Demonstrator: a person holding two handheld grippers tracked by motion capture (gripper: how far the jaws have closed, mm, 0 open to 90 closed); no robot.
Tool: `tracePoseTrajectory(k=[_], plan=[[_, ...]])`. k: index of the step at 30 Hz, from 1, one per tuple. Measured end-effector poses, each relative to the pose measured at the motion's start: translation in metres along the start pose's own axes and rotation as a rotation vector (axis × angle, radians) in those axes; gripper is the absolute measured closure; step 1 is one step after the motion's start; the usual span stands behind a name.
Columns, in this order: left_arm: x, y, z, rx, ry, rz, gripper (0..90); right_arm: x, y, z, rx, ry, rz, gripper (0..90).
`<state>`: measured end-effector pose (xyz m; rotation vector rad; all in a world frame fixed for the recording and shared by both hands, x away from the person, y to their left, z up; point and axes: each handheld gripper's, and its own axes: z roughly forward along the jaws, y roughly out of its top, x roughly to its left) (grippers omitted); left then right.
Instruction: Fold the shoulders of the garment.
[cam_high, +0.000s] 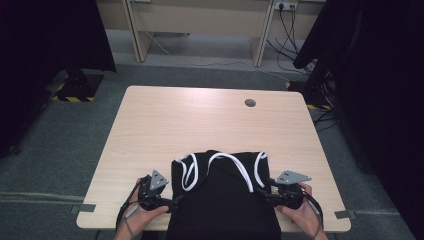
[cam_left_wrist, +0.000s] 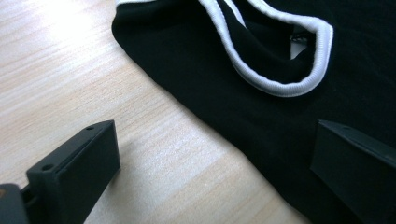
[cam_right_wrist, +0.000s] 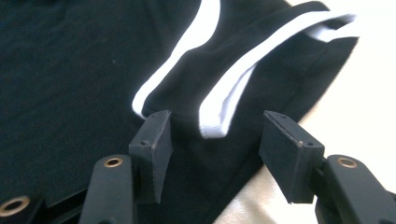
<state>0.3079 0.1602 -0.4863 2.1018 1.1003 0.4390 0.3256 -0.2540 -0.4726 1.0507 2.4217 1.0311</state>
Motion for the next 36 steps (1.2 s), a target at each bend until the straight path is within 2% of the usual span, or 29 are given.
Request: tracePoseTrajectory(k=[15,36], plan=[[0.004,0.007,0.007,0.006,0.01,-0.002,0.0,0.002,-0.001,0.002,0.005,-0.022,0.015,44.9],[0.01,0.014,0.015,0.005,0.032,-0.018,0.0,-0.002,0.0,0.003,-0.003,-0.04,0.022,45.3]])
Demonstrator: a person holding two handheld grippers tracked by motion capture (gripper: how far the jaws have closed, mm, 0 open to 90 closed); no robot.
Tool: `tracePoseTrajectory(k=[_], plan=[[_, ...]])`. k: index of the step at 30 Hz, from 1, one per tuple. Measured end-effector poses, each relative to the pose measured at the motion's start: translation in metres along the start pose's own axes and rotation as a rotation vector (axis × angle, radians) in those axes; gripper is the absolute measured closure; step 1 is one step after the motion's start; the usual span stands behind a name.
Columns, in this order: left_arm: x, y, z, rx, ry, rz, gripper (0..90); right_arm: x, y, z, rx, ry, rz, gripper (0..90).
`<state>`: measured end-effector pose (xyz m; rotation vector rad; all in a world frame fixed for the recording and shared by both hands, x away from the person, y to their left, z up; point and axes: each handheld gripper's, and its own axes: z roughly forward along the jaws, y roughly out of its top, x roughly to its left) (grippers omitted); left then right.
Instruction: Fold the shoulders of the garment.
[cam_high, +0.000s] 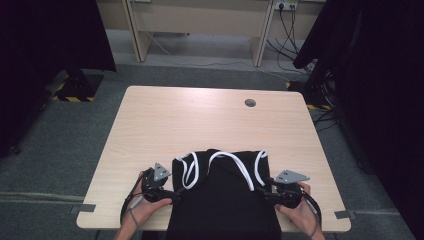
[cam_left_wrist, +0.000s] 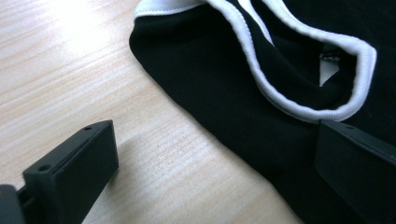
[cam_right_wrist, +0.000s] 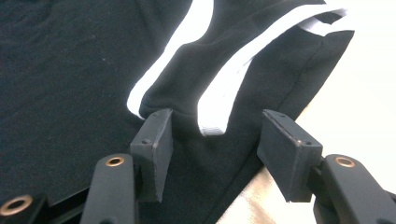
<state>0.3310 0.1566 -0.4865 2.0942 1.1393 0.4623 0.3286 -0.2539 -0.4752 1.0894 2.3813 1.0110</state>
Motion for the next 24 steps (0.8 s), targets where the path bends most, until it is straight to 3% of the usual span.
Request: tracePoseTrajectory(k=[12,24], plan=[[0.005,0.01,0.01,0.0,0.012,-0.012,0.0,-0.006,0.0,0.0,-0.005,-0.012,0.014,45.4],[0.009,0.022,0.022,-0.002,0.026,-0.023,0.0,-0.023,0.007,0.008,-0.011,-0.026,0.029,45.4]])
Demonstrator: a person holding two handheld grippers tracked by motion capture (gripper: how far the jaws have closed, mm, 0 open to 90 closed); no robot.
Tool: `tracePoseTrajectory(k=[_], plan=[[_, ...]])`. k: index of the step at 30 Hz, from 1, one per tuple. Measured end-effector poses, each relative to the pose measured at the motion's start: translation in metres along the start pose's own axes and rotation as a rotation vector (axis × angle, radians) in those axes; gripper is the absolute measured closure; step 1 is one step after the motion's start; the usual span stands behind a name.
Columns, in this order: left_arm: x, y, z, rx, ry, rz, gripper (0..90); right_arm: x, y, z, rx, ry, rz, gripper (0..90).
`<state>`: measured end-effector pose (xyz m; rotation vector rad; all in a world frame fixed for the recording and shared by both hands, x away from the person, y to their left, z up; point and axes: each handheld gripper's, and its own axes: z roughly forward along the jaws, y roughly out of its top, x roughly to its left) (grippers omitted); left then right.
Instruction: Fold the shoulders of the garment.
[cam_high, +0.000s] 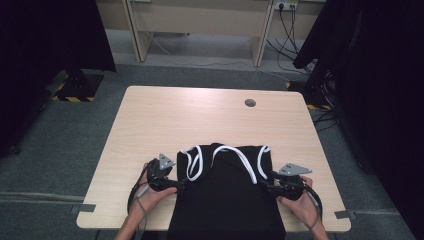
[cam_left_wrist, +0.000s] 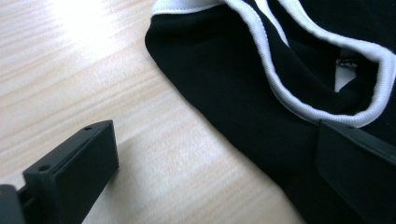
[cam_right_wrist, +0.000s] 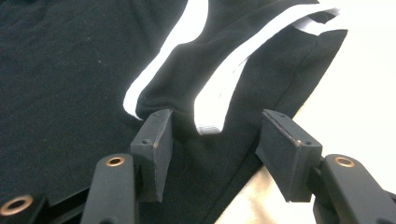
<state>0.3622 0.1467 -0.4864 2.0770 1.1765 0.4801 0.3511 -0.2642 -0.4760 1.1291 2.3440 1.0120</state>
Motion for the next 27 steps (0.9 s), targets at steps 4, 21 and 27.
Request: tracePoseTrajectory(k=[4,21,27], plan=[[0.002,0.005,0.005,0.001,0.003,-0.002,0.0,-0.006,0.004,0.004,0.001,-0.006,0.005,45.4],[0.012,0.02,0.02,0.001,0.011,-0.009,0.0,-0.023,0.018,0.02,-0.009,-0.024,0.022,45.1],[0.015,0.02,0.019,-0.013,-0.025,-0.015,0.7,-0.022,0.018,0.017,0.0,0.011,0.041,34.0]])
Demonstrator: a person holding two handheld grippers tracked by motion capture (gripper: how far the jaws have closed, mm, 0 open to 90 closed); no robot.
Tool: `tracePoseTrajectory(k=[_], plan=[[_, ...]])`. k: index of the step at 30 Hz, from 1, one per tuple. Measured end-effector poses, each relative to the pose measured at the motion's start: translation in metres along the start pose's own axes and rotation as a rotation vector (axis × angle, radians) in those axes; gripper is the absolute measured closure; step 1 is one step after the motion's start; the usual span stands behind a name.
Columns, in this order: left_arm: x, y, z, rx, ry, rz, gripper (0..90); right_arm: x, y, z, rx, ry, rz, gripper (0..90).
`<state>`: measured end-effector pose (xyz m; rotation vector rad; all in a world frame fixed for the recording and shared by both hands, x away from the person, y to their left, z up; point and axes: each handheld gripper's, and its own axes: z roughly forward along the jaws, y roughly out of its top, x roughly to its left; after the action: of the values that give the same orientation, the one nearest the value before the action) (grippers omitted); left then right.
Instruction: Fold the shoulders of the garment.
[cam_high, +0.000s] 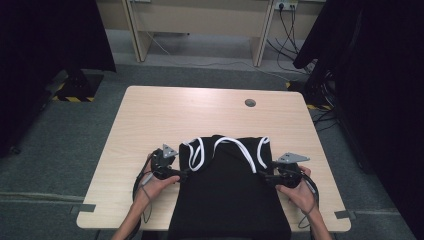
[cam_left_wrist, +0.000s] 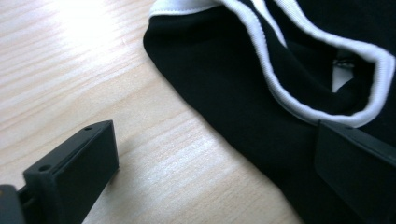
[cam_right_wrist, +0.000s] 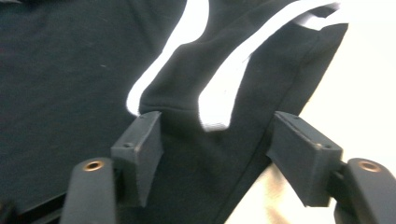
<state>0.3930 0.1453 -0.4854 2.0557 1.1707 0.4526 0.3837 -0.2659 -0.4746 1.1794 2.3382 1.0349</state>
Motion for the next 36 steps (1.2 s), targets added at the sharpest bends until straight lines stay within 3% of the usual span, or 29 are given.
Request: tracePoseTrajectory(k=[9,20,22,27,36], plan=[[-0.014,-0.005,-0.017,-0.013,-0.077,-0.003,2.2,0.003,-0.004,-0.018,-0.029,-0.003,0.005,30.2],[-0.027,-0.027,-0.04,-0.02,-0.079,0.035,2.2,0.014,-0.017,-0.031,-0.025,-0.011,0.002,29.1],[-0.029,-0.029,-0.044,-0.022,-0.081,0.038,2.2,0.016,-0.02,-0.034,-0.024,-0.017,0.008,25.5],[-0.033,-0.035,-0.048,-0.013,-0.079,0.062,2.2,0.022,-0.026,-0.037,-0.016,-0.014,0.008,23.7],[-0.032,-0.045,-0.05,-0.003,-0.077,0.057,2.2,0.03,-0.037,-0.042,-0.011,-0.021,0.021,18.7]])
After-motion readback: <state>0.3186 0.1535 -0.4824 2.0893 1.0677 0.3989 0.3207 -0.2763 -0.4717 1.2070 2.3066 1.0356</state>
